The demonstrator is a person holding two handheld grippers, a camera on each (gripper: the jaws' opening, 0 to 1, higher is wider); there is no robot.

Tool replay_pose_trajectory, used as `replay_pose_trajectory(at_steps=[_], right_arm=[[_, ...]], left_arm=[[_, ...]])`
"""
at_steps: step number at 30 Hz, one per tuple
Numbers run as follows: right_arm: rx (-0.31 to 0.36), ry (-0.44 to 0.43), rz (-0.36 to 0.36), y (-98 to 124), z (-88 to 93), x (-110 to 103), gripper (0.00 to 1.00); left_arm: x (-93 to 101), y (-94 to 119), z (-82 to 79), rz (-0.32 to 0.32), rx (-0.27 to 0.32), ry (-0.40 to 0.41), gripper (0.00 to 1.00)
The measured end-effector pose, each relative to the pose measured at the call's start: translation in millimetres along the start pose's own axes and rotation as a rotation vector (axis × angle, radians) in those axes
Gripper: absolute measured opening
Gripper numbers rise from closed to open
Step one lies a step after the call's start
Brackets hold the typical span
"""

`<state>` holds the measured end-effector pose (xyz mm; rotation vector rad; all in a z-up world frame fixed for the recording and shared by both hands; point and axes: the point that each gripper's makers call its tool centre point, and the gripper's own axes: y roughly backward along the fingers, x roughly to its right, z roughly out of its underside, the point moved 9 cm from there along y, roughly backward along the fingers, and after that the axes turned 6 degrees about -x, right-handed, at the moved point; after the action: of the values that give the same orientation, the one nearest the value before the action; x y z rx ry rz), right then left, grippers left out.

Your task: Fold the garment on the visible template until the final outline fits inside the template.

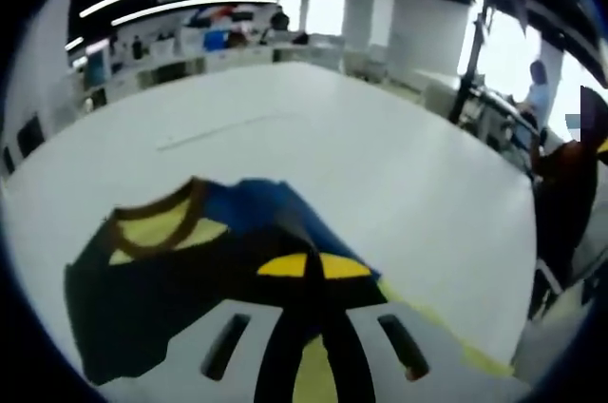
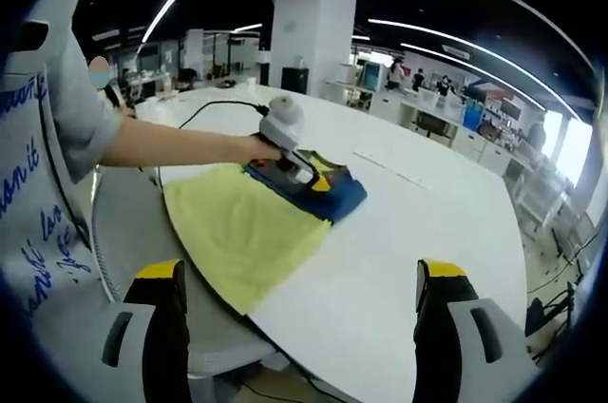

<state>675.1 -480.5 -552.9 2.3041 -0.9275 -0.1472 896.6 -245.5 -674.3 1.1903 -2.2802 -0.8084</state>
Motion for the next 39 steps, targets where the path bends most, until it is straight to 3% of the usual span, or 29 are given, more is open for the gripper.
replay_pose_trajectory(at_steps=[14, 39], right_arm=[[-0.024, -0.026, 0.023, 4.2, 9.7, 4.8, 1.0], [-0.041, -0.04, 0.02, 1.5, 12.8, 7.2, 1.0]], left_arm=[[1.9, -18.3, 9.4, -0.024, -0.026, 0.003, 0.0], [3.1, -31.9, 16.2, -0.028, -0.054, -0.01, 0.0]])
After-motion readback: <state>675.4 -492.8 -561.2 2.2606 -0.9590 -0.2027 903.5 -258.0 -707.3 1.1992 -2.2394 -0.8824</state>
